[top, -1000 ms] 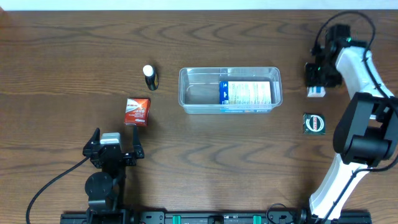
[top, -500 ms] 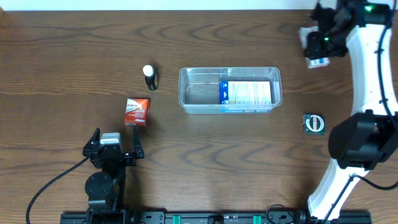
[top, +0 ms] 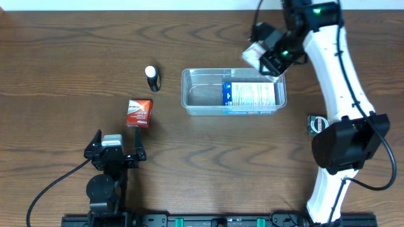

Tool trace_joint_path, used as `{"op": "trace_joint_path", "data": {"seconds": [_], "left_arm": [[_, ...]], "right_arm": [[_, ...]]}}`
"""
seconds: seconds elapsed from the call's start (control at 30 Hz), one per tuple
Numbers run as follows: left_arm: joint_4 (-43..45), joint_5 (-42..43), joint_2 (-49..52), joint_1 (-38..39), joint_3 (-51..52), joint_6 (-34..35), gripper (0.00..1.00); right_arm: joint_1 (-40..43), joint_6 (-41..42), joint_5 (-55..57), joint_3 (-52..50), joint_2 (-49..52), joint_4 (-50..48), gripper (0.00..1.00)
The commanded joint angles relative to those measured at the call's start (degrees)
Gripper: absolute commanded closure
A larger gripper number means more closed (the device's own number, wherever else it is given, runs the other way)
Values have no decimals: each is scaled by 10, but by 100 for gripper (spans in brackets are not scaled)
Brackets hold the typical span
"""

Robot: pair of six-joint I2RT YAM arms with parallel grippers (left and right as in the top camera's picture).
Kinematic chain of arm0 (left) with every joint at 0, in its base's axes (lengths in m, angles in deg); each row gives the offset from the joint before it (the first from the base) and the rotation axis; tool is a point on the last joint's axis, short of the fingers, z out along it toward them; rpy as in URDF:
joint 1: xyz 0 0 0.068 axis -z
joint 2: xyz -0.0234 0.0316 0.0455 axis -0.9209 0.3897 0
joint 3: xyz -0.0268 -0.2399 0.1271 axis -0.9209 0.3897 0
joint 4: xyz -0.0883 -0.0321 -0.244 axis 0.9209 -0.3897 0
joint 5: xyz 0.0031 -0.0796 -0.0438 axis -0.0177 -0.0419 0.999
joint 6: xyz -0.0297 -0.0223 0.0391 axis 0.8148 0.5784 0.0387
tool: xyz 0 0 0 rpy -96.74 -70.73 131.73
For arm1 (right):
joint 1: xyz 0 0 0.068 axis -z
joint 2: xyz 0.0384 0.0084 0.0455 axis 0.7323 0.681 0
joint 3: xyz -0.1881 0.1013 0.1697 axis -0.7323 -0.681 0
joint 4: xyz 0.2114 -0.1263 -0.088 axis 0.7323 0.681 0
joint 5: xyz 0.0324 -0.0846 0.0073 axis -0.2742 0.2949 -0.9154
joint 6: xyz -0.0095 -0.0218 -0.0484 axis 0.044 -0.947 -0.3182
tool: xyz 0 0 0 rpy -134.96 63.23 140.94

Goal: Pack container
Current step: 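Lift the Panadol box and carry it over the clear container, then lower the Panadol box into the container beside the blue box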

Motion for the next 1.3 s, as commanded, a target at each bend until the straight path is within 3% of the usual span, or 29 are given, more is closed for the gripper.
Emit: {"op": "trace_joint_path", "data": {"seconds": [0.0, 0.3, 0.57, 0.97, 1.17, 1.27], "left_arm": [[-8, 3, -4, 1, 17, -6, 2], [-8, 3, -4, 1, 17, -6, 2], [-8, 3, -4, 1, 17, -6, 2], [-8, 3, -4, 1, 17, -6, 2], [-8, 3, -4, 1, 17, -6, 2], [-8, 3, -4, 1, 17, -6, 2]], "right_arm": [[-24, -79, -9, 7, -12, 8, 59], [-53, -221, 7, -47, -11, -4, 54], [-52, -278, 43, -153, -11, -97, 52], [-51, -269, 43, -238, -11, -200, 60], [-51, -176, 43, -220, -17, -195, 61], [-50, -108, 43, -214, -22, -198, 83]]}}
